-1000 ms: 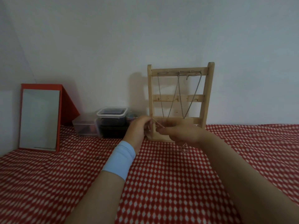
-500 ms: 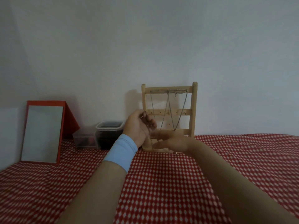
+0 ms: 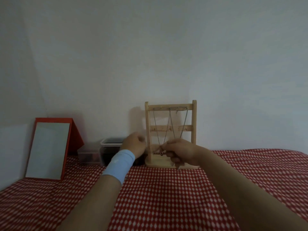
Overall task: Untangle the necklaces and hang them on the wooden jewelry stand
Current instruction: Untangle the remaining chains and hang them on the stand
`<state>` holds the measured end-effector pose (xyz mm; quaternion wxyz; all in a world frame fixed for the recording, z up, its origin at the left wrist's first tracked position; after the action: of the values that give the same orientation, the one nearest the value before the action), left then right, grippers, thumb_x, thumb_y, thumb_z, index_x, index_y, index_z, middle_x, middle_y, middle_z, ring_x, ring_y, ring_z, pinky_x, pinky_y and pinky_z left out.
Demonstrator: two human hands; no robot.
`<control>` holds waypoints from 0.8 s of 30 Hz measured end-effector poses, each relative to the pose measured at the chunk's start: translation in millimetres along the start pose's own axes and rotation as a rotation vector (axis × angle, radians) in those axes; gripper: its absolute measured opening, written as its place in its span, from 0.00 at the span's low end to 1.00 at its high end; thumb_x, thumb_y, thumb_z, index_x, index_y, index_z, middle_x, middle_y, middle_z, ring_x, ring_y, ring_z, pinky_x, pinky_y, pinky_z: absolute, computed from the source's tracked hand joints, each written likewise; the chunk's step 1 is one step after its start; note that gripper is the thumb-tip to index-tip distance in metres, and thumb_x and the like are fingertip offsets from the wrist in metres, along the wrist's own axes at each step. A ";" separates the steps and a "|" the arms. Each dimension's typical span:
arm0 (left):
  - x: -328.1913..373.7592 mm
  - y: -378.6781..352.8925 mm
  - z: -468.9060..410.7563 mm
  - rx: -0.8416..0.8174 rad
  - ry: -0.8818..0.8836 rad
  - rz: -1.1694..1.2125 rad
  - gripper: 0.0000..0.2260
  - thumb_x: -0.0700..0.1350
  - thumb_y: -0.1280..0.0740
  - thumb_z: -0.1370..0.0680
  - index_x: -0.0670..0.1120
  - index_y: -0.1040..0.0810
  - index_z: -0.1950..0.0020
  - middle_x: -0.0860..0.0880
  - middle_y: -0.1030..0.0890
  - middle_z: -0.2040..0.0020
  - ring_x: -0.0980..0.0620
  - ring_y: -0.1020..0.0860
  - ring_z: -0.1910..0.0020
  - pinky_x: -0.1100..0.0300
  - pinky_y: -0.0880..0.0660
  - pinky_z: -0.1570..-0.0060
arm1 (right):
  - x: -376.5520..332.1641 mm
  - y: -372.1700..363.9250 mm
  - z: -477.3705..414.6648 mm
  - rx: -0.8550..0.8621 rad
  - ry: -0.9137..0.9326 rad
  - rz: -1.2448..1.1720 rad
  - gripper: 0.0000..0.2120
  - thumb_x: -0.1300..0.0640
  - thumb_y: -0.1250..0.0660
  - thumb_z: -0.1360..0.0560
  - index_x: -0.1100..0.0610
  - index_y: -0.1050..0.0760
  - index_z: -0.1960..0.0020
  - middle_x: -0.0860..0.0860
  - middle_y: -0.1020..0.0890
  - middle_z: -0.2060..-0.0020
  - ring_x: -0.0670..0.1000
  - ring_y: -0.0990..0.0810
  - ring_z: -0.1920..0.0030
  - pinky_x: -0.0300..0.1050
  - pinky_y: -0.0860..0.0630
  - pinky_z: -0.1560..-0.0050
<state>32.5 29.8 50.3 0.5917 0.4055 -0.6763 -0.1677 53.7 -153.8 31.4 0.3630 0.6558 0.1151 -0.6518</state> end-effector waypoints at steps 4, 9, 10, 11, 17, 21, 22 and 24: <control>37.5 -28.8 15.5 -0.297 -0.166 0.258 0.16 0.51 0.42 0.17 0.52 0.27 0.30 0.53 0.24 0.38 0.53 0.25 0.38 0.60 0.29 0.40 | -11.8 0.5 -8.2 0.037 -0.006 0.227 0.11 0.53 0.37 0.17 0.59 0.20 0.49 0.49 0.28 0.69 0.46 0.34 0.74 0.40 0.36 0.73; 32.4 -40.6 5.9 -0.499 -0.056 0.303 0.16 0.56 0.43 0.17 0.48 0.21 0.45 0.50 0.18 0.57 0.52 0.22 0.63 0.56 0.24 0.51 | -19.8 14.1 -11.8 0.069 -0.028 0.310 0.11 0.55 0.36 0.19 0.58 0.21 0.56 0.47 0.27 0.75 0.46 0.35 0.76 0.40 0.37 0.73; 30.7 -40.3 3.6 -0.537 -0.045 0.310 0.15 0.55 0.43 0.17 0.48 0.21 0.48 0.51 0.21 0.62 0.53 0.25 0.65 0.55 0.26 0.52 | -19.0 18.3 -13.7 0.082 -0.033 0.322 0.10 0.54 0.35 0.20 0.58 0.20 0.56 0.47 0.27 0.75 0.46 0.34 0.76 0.41 0.35 0.73; 29.5 -37.4 0.3 -0.554 -0.058 0.273 0.15 0.54 0.42 0.17 0.47 0.20 0.49 0.51 0.22 0.64 0.52 0.26 0.65 0.53 0.26 0.52 | -18.8 21.8 -14.5 0.094 -0.036 0.344 0.10 0.53 0.34 0.20 0.58 0.20 0.56 0.47 0.27 0.75 0.46 0.34 0.76 0.41 0.34 0.72; 24.6 -8.0 -31.8 -0.275 -0.202 0.008 0.11 0.49 0.37 0.19 0.47 0.17 0.52 0.46 0.19 0.49 0.52 0.24 0.56 0.58 0.28 0.53 | -21.2 52.4 -22.3 0.328 0.103 0.559 0.11 0.51 0.36 0.17 0.51 0.18 0.54 0.48 0.20 0.62 0.47 0.27 0.69 0.37 0.29 0.71; 21.8 0.3 -52.2 -0.071 -0.193 -0.011 0.14 0.52 0.39 0.19 0.49 0.18 0.56 0.44 0.17 0.54 0.50 0.22 0.59 0.59 0.28 0.58 | -30.6 72.1 -30.3 0.672 0.206 0.524 0.11 0.53 0.37 0.17 0.55 0.17 0.51 0.49 0.21 0.66 0.46 0.30 0.72 0.38 0.33 0.69; 21.6 0.5 -56.2 -0.019 -0.188 -0.067 0.14 0.54 0.39 0.19 0.51 0.19 0.58 0.47 0.18 0.56 0.50 0.22 0.58 0.58 0.27 0.58 | -32.8 73.3 -32.5 0.735 0.225 0.551 0.11 0.53 0.36 0.17 0.57 0.17 0.51 0.48 0.20 0.66 0.45 0.29 0.71 0.38 0.33 0.68; 21.3 1.6 -63.3 0.099 -0.166 -0.112 0.15 0.57 0.38 0.20 0.52 0.23 0.64 0.51 0.19 0.61 0.50 0.21 0.60 0.58 0.27 0.60 | -35.5 74.2 -35.1 0.823 0.233 0.598 0.13 0.52 0.34 0.18 0.58 0.16 0.54 0.49 0.20 0.67 0.45 0.26 0.70 0.40 0.29 0.66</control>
<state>91.8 30.8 81.0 0.5026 0.4561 -0.7068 -0.1996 122.7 -173.0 85.0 0.2302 0.8166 -0.3036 -0.4336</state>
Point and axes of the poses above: each hand's wrist, its own z-axis away from the middle knuckle, its own y-axis out of the back of the hand, x = y × z, the point moved 5 cm from there along -z, towards the middle knuckle
